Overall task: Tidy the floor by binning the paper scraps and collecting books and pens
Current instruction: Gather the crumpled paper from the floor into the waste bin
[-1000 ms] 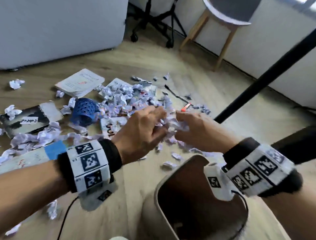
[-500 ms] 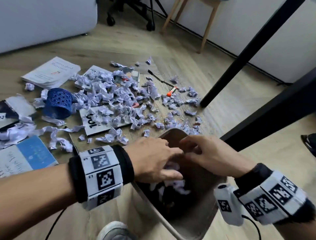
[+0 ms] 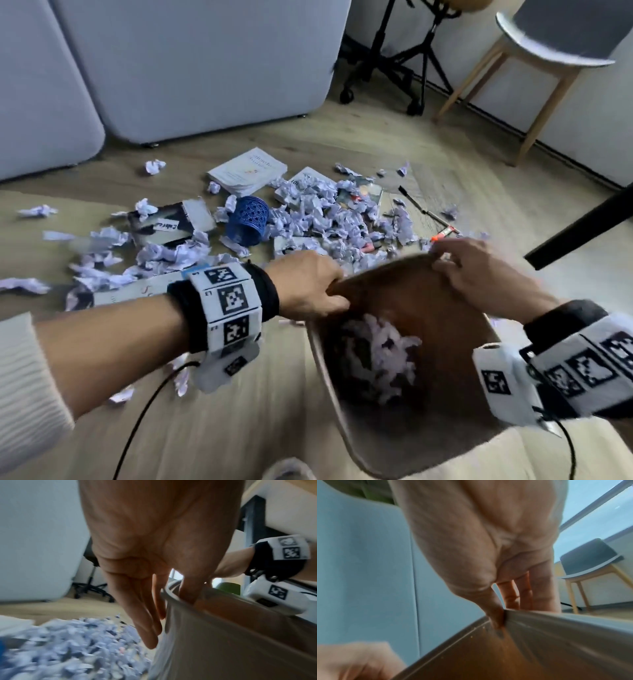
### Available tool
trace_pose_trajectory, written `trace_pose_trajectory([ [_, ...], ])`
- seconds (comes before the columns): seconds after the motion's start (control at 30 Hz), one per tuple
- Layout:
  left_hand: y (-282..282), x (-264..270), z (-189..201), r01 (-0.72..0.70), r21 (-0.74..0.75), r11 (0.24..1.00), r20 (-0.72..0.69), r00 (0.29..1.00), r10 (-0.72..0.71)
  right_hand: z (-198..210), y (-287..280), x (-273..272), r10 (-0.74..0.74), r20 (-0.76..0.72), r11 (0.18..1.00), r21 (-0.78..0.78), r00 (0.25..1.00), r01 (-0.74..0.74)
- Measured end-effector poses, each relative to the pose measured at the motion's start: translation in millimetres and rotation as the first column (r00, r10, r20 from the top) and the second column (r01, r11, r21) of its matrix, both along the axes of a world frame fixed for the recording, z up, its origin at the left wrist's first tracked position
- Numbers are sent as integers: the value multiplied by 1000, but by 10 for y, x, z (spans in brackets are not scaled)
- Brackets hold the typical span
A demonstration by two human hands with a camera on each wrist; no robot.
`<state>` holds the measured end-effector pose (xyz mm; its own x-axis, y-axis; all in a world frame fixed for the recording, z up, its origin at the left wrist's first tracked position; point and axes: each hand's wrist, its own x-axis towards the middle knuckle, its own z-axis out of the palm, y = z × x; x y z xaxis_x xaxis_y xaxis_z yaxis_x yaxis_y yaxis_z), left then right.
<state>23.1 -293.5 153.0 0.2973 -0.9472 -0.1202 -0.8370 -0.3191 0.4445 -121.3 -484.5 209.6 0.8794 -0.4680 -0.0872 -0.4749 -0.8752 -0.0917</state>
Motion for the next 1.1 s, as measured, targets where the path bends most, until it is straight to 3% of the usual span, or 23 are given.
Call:
trace_pose_trajectory([
  [0.07, 276, 306, 66, -216, -31, 976, -139, 968, 210, 268, 102, 315, -5, 127, 999, 33, 992, 1],
  [0.17, 864, 679, 209, -587, -144, 796, -368, 779, 508, 458, 304, 838, -30, 327, 999, -5, 945, 33],
  [0.23, 1297, 842, 241, -698, -154, 699, -397, 692, 603, 406, 529, 1231, -25, 434, 998, 70, 901, -5],
  [0.33, 1947, 947, 164, -840, -155, 520, -469, 525, 710, 252, 1075, 1802, -74, 458, 952, 296, 886, -73],
  [0.43, 2472, 971, 111, -926, -254, 279, -392, 362, 846, 10, 1583, 2387, -93, 412, 823, 544, 906, -163],
  [0.53, 3090, 956, 170, -956, -285, -70, -358, 39, 933, -396, 1999, 2975, 19, 334, 675, 691, 942, -259],
  [0.6, 3468, 882, 247, -922, -303, -242, -433, -93, 896, -236, 2620, 2837, 87, 268, 520, 809, 960, -273],
  [0.63, 3624, 838, 256, -909, -303, -286, -425, -140, 894, -182, 2896, 2751, 100, 235, 450, 856, 967, -255],
  [0.7, 3808, 690, 320, -905, -272, -327, -341, -227, 912, -248, 3288, 2648, 137, 182, 338, 915, 974, -219],
  [0.77, 3967, 541, 307, -925, -223, -307, -169, -274, 947, -367, 3554, 2524, 226, 135, 290, 936, 965, -199],
  [0.83, 4111, 414, 248, -947, -148, -287, -68, -280, 958, -444, 3702, 2351, 285, 80, 253, 955, 955, -155],
  [0.97, 4229, 282, 51, -951, -30, -308, 21, -308, 951, -632, 3682, 2123, 496, 37, 317, 922, 867, -221],
  [1.1, 4194, 245, -9, -953, -117, -278, 11, -281, 960, -772, 3443, 2201, 592, 81, 211, 944, 802, -251],
])
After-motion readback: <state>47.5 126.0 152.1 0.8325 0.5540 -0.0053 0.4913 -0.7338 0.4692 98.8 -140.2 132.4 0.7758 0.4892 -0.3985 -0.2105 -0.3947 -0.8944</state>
